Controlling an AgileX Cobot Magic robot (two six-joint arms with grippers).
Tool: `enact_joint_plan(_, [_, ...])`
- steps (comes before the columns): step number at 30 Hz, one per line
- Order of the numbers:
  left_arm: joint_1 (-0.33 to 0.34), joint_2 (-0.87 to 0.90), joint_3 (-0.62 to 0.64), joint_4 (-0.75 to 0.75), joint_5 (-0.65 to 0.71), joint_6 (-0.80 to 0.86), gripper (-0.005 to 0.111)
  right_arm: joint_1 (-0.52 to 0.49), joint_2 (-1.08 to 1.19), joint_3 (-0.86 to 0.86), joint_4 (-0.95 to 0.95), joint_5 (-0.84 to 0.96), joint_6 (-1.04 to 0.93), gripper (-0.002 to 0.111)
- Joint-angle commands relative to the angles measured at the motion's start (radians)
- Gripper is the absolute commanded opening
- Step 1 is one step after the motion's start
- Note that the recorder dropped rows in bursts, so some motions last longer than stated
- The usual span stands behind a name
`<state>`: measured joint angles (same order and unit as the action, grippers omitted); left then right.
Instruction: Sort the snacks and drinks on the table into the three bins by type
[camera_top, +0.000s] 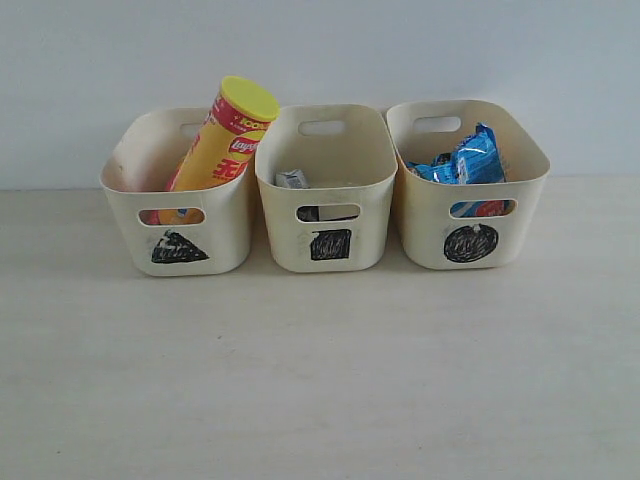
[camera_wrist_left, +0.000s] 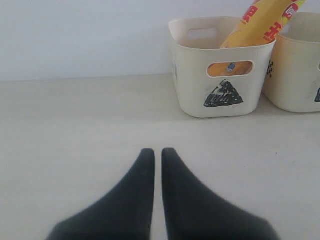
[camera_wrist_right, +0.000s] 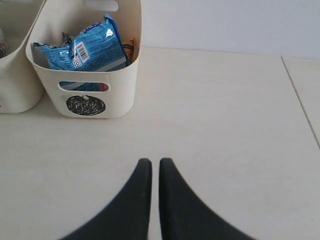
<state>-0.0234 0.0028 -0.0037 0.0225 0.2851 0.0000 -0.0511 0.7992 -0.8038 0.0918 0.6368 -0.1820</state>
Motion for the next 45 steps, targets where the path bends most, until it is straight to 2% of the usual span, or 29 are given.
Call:
enact_joint_plan(1, [0.002,-0.003,0.004,-0.007,-0.008,-0.008,0.004,-0.008,-0.038,0.004,-0.025,-0.027,-0.016,0.002])
enact_joint_plan(11, [0.002,-0.003,0.004,-0.007,-0.008,-0.008,0.004,-0.008,-0.076,0.034,-0.020,-0.043,-0.016,0.002])
enact_joint_plan(31, [0.002,-0.003,0.004,-0.007,-0.008,-0.008,0.004,-0.008,-0.512,0.398,-0.011,-0.177,-0.016,0.002])
enact_joint_plan(39, [0.002,-0.003,0.004,-0.007,-0.008,-0.008,0.004,0.087,-0.653,0.482,-0.008,-0.189,-0.016,0.002])
enact_joint_plan(45, [0.002,-0.003,0.004,-0.007,-0.008,-0.008,0.004,0.090,-0.724,0.547,0.001,-0.254,-0.007,0.002])
